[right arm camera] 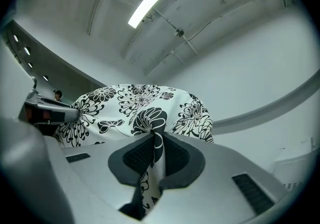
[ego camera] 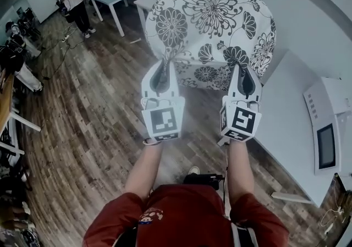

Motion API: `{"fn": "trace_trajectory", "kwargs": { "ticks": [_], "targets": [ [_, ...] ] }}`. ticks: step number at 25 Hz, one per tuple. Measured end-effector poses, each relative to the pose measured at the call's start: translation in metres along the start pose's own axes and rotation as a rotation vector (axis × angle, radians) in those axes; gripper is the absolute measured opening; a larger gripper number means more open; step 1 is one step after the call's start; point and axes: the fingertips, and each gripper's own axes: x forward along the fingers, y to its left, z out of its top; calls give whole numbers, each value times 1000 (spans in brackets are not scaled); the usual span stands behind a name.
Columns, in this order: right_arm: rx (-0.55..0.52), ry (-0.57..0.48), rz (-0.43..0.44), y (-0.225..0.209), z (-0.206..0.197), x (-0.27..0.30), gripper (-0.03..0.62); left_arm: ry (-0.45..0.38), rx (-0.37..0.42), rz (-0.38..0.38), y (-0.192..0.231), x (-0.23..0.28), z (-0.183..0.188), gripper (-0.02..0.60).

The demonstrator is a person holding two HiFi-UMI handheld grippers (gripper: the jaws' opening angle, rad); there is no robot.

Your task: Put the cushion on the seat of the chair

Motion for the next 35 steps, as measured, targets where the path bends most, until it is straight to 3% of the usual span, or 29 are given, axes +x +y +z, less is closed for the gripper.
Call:
{"fn": "trace_trajectory", "kwargs": {
  "ticks": [14,23,28,35],
  "targets": [
    [-5,9,17,-2,0,0,44,11,-15,15,-2,0,-4,44],
    [-23,20,-18,0,4,-2,44,5,-37,-13,1,3,-2,44],
    [0,30,42,-1,6,-3,44,33,-17,41,-1,-7,6,44],
    [27,92,46,-4,8,-2,44,101,-3,31,-2,-6,14,44]
  ]
}}
